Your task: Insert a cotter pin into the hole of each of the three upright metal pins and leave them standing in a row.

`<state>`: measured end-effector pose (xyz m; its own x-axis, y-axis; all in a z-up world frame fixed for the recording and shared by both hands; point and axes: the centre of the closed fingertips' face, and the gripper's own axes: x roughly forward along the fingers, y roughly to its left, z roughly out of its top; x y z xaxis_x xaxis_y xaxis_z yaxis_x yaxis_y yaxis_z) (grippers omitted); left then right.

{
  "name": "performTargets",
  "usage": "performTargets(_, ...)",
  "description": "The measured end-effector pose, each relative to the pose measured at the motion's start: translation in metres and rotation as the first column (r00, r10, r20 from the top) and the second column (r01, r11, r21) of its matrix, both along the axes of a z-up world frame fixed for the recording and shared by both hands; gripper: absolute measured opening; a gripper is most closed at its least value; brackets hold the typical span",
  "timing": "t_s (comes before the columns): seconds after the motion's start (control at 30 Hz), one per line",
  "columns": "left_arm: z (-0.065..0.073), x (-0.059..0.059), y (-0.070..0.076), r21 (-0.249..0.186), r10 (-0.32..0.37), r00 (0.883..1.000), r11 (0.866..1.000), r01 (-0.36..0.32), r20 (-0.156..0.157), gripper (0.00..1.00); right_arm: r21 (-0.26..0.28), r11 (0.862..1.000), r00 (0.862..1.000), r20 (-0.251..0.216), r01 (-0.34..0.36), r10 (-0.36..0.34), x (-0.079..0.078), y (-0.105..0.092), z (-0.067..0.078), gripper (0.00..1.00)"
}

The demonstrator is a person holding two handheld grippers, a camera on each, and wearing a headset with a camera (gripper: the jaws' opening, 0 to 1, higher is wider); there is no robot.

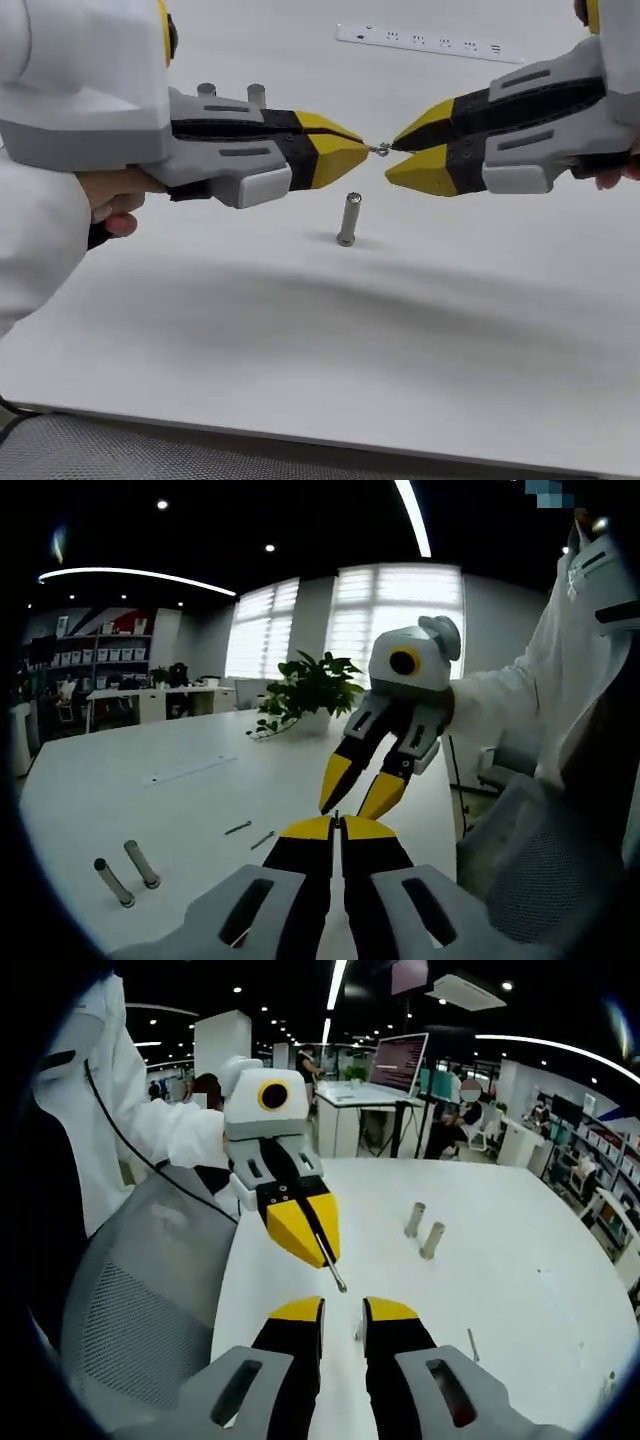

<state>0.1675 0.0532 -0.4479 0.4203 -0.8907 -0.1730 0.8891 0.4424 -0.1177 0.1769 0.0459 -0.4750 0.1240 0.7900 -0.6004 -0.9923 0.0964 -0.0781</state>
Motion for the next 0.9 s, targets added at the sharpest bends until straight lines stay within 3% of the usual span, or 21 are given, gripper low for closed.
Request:
performTargets(0.57,0.002,-0.015,-0.007,-0.005,-0.096,0.995,0.995,0.096,0.013,0.0,0.014,0.998,0.997,-0.038,-0.062,0.062,-0.016,0.006,-0.002,0.0)
performTargets(0.9,-0.009,-0.025,-0.011,0.053,-0.158,0.987,0.986,0.158,0.006,0.0,-0.042,0.991,0.991,-0.044,-0.127,0.125,-0.029,0.001,-0.01,0.0)
